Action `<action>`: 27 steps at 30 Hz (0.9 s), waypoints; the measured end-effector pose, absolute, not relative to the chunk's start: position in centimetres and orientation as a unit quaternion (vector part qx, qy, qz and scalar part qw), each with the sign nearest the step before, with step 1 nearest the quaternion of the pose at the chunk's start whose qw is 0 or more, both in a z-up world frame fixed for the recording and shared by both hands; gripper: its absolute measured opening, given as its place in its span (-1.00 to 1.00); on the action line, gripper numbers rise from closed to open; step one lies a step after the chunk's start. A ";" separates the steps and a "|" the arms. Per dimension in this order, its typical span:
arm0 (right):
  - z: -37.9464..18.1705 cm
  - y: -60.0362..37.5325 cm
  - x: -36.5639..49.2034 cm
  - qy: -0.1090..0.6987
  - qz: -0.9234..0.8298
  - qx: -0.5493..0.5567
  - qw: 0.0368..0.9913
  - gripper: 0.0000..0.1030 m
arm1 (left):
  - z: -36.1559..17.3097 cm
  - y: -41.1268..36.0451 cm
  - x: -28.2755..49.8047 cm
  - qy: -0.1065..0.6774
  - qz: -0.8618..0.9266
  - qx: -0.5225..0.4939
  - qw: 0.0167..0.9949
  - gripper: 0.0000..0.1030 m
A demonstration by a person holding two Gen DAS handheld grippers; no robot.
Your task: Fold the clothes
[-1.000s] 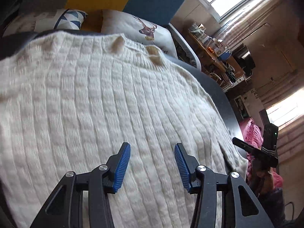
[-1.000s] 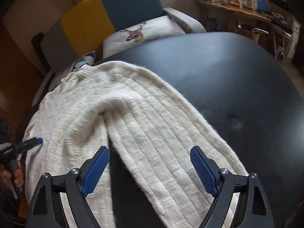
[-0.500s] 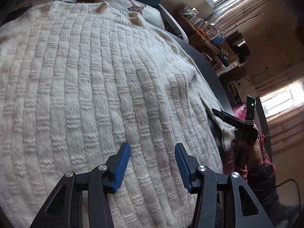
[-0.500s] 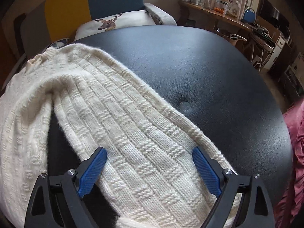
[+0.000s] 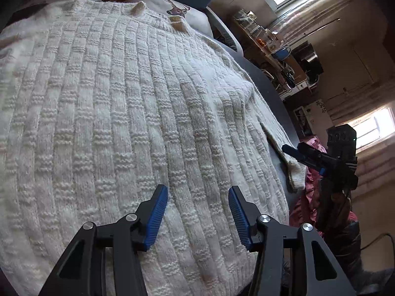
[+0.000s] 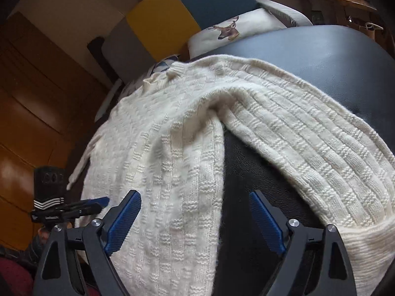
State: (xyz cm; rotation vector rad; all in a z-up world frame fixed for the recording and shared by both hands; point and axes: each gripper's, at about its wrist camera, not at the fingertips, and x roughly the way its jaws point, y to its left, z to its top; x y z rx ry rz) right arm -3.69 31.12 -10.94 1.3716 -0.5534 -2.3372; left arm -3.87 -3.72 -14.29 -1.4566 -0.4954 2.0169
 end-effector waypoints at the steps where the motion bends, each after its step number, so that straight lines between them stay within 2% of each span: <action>1: -11.3 30.8 -4.0 -0.195 -0.829 0.492 0.182 0.41 | -14.3 -3.9 -3.8 -0.189 0.758 -0.548 0.298 0.02; 6: -12.9 30.0 -5.7 -0.195 -0.820 0.506 0.185 0.34 | -14.3 -4.4 -3.6 -0.188 0.759 -0.543 0.306 0.02; 12: -13.4 28.8 -7.4 -0.183 -0.820 0.508 0.189 0.37 | -14.8 -4.6 -3.9 -0.204 0.754 -0.542 0.310 0.02; 16: -13.1 26.9 -7.4 -0.108 -0.827 0.522 0.177 0.35 | -14.9 -4.6 -3.9 -0.210 0.751 -0.541 0.316 0.05; 17: -13.1 26.4 -7.4 -0.085 -0.829 0.527 0.168 0.30 | -14.9 -4.6 -3.9 -0.211 0.750 -0.540 0.317 0.05; 18: -13.0 26.0 -7.5 -0.062 -0.830 0.530 0.160 0.02 | -14.9 -4.6 -3.8 -0.212 0.750 -0.540 0.318 0.05; 19: -12.9 25.9 -7.4 -0.050 -0.832 0.530 0.153 -0.60 | -14.9 -4.5 -3.9 -0.213 0.750 -0.539 0.318 0.05; 20: -12.8 25.8 -7.3 -0.037 -0.834 0.530 0.146 -0.79 | -14.9 -4.5 -3.9 -0.213 0.750 -0.539 0.319 0.05; 25: -10.9 26.1 -5.1 -0.055 -0.831 0.527 0.171 -0.78 | -14.7 -4.2 -3.8 -0.195 0.756 -0.538 0.319 0.05; 27: -12.1 26.8 -4.2 -0.038 -0.822 0.549 0.145 -0.77 | -14.7 -4.0 -3.8 -0.189 0.756 -0.538 0.321 0.05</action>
